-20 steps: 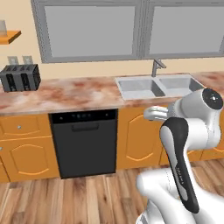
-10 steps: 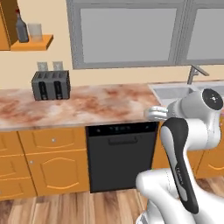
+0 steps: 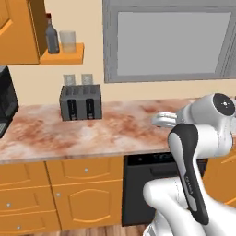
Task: There is a bowl on the dining counter. Grab a lemon wedge from the fridge and place it in the bowl. Then get the liquor bottle and glass cup from the cabinet and place them next to the bowl.
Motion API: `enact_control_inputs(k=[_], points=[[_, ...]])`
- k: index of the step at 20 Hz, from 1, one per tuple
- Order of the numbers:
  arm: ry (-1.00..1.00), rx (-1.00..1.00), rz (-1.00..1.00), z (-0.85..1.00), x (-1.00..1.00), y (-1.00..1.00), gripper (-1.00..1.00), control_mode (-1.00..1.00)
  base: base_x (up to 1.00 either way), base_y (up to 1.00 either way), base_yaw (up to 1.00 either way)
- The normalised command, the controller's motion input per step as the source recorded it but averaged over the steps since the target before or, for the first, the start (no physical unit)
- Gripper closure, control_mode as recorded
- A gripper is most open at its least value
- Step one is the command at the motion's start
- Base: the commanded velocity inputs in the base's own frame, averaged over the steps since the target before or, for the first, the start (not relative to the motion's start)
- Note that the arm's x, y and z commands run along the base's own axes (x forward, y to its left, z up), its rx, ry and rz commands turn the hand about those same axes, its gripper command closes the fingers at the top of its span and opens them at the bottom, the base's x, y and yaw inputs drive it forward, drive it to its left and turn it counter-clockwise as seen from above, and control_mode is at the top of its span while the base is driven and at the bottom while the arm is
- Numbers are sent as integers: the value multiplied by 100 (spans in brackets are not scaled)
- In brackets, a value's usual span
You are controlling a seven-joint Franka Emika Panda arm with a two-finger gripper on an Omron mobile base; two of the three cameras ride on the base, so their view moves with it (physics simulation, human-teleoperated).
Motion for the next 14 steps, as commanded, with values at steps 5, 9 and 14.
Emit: enact_control_inputs(k=[5,9,14], points=[[0,0,0,0,0,0,-100,100,74,72,5],[0,0,0,0,0,0,-100,100,75,65,5],[0,0,0,0,0,0,-100,100,72,43,4]])
